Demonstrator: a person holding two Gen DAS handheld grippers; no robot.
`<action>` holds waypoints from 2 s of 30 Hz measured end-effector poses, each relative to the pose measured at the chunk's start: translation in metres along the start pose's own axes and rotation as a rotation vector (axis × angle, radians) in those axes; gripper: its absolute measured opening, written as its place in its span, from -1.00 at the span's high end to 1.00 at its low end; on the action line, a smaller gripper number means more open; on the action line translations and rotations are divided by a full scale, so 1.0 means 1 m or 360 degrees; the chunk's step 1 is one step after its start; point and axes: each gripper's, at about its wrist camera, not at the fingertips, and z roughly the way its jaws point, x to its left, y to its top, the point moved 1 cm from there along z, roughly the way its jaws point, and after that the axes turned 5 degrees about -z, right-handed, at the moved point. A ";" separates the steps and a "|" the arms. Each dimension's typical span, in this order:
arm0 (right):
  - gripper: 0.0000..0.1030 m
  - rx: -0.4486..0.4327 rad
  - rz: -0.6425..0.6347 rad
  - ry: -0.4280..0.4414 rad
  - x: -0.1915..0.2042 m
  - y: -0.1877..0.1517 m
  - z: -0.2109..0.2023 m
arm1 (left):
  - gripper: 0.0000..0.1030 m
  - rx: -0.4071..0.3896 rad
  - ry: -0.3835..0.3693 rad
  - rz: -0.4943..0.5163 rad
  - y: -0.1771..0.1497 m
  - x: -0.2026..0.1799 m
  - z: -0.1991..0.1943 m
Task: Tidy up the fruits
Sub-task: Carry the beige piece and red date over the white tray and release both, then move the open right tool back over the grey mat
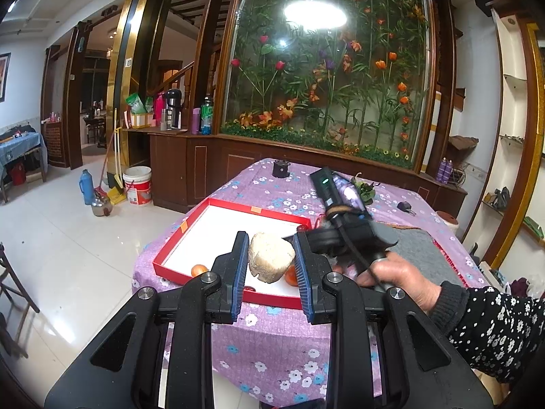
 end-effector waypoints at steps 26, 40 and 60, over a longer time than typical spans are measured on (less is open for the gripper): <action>0.20 -0.0781 0.0939 -0.0155 -0.238 -0.055 -0.222 | 0.50 0.0039 0.0002 0.0061 -0.004 -0.012 -0.002; 0.19 -0.0759 0.0968 -0.0121 -0.325 -0.131 -0.214 | 0.50 0.0205 0.0029 0.0073 0.008 -0.019 0.073; 0.18 -0.0862 0.1141 0.0012 -0.371 -0.160 -0.206 | 0.50 0.0230 0.0048 0.0040 0.001 -0.019 0.077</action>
